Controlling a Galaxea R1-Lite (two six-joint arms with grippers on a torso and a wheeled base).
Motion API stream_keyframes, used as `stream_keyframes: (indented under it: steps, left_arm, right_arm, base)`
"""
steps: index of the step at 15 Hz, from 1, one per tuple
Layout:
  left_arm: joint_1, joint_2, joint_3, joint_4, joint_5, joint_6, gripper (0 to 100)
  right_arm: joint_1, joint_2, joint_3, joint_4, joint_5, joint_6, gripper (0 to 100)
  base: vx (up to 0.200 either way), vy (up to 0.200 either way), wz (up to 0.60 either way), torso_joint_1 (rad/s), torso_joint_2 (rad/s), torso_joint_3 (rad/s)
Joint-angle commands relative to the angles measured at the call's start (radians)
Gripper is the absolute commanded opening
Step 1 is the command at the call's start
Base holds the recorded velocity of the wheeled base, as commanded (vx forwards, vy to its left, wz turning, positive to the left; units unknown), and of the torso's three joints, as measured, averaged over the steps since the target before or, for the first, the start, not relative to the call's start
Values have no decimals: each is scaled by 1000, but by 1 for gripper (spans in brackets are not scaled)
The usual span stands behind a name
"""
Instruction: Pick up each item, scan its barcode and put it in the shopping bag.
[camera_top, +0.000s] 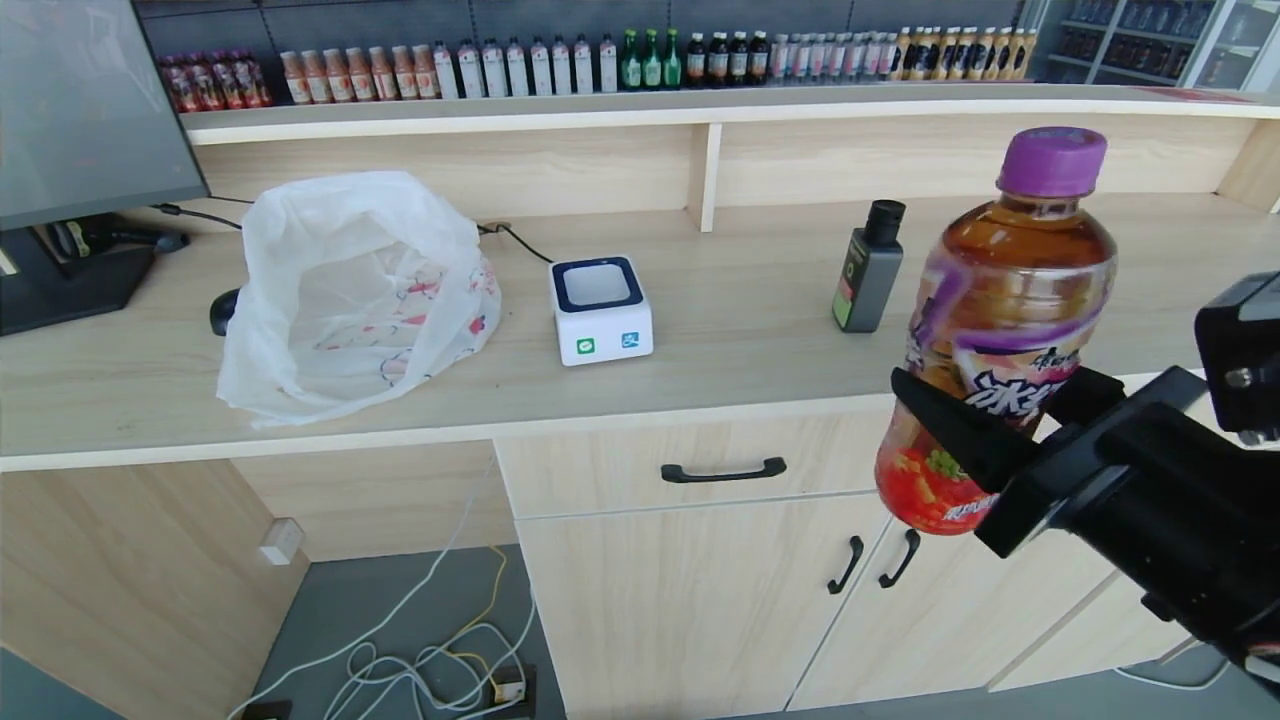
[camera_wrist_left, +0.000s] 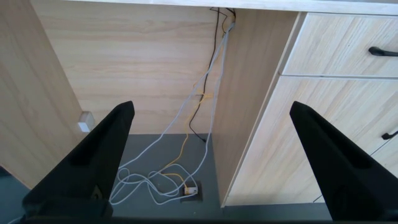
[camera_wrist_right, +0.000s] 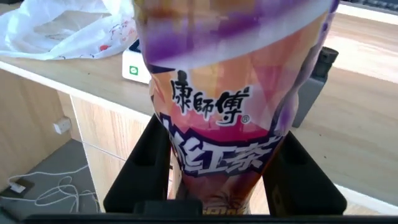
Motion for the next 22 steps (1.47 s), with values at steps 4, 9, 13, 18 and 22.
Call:
stream_keyframes:
  steps: [4, 9, 13, 18, 22]
  left_arm:
    - [0, 0, 0, 0, 0, 0, 100]
    - [0, 0, 0, 0, 0, 0, 100]
    - [0, 0, 0, 0, 0, 0, 100]
    - [0, 0, 0, 0, 0, 0, 100]
    - [0, 0, 0, 0, 0, 0, 100]
  right_arm:
    - [172, 2, 32, 0, -1, -416, 0]
    - [277, 118, 47, -197, 1, -620, 0]
    - [302, 247, 147, -436, 110, -786, 0]
    - [297, 243, 96, -436, 260, -994, 0]
    - [273, 243, 49, -436, 366, -1117, 0]
  base:
    - [0, 0, 0, 0, 0, 0]
    - [0, 0, 0, 0, 0, 0]
    - [0, 0, 0, 0, 0, 0]
    - [0, 0, 0, 0, 0, 0]
    - [0, 0, 0, 0, 0, 0]
